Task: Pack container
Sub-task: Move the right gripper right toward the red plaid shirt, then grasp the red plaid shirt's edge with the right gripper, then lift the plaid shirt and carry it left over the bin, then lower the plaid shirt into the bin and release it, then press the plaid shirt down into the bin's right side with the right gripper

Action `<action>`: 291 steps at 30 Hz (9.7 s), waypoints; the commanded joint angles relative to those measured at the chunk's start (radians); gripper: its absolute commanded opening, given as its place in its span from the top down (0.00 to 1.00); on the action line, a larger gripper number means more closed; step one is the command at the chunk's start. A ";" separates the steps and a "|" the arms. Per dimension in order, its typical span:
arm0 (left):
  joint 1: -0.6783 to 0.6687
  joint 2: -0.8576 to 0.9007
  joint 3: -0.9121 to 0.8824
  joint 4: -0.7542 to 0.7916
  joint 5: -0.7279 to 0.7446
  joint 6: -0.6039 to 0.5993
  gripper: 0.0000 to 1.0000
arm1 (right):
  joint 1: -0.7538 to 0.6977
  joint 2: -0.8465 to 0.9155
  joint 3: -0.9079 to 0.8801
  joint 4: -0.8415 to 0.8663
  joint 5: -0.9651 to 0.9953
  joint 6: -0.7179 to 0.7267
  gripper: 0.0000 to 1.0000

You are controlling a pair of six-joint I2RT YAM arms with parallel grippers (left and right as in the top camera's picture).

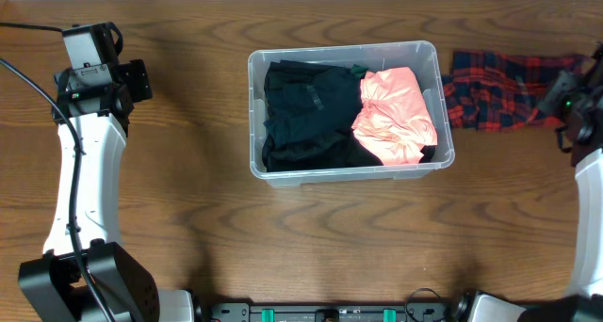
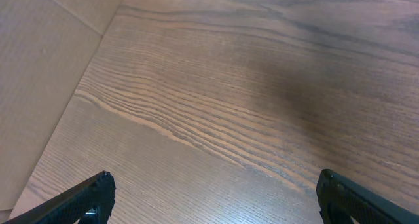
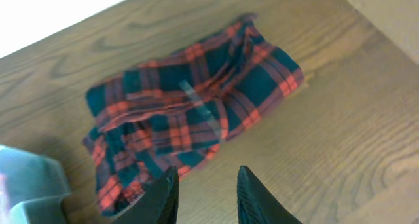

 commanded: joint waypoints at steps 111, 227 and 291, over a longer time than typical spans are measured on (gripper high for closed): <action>0.002 0.004 0.002 -0.004 -0.012 -0.010 0.02 | -0.235 0.212 0.066 0.288 -0.281 0.190 0.99; 0.002 0.004 0.002 -0.004 -0.012 -0.010 0.02 | 1.083 0.183 0.064 0.774 0.333 1.233 0.99; 0.002 0.004 0.002 -0.004 -0.012 -0.010 0.02 | 0.909 0.166 0.061 -0.227 0.569 0.512 0.05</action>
